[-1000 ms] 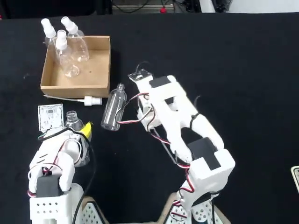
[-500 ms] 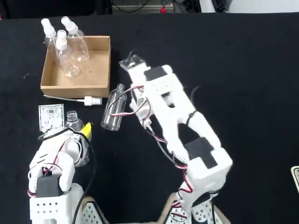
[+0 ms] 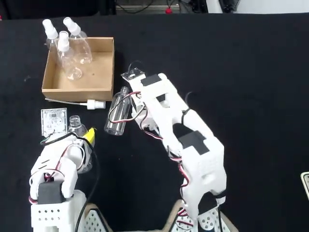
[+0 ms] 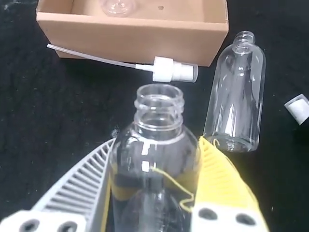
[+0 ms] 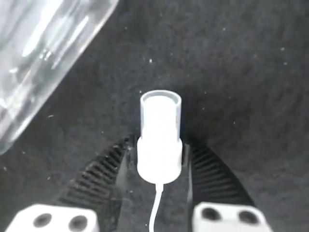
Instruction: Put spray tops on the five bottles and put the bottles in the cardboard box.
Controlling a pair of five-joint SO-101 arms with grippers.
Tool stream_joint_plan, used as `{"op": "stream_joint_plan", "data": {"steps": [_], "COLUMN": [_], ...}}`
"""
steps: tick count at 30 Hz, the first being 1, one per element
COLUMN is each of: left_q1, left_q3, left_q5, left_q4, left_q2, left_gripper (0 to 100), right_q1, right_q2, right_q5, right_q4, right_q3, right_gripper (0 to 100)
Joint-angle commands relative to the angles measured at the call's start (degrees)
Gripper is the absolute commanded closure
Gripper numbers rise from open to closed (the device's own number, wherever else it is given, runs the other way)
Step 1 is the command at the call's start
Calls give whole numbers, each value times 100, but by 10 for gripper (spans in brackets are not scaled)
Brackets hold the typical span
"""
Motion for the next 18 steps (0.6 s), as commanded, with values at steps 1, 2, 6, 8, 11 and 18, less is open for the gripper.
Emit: {"op": "stream_joint_plan", "data": {"steps": [1, 2, 6, 8, 11, 18], "left_q1": [57, 57, 57, 57, 57, 224], "left_q3": [-57, -48, -48, -48, -40, -259], "left_q5": [-44, -44, -44, -44, -44, -62], "left_q4": [-9, -9, -9, -9, -9, 0], "left_q2": [-62, -62, -62, -62, -62, -53], "left_gripper": [839, 839, 839, 839, 838, 837], "right_q1": [18, 35, 79, 79, 62, 35], "right_q2": [-171, -295, -989, -1464, -2308, -4136], "right_q5": [-26, -26, -35, -35, -35, -765], "right_q4": [-62, -62, 149, 378, 730, 782], "right_q3": [-136, -136, -119, -154, -321, -1182], "right_gripper": [918, 949, 979, 977, 974, 976]}}
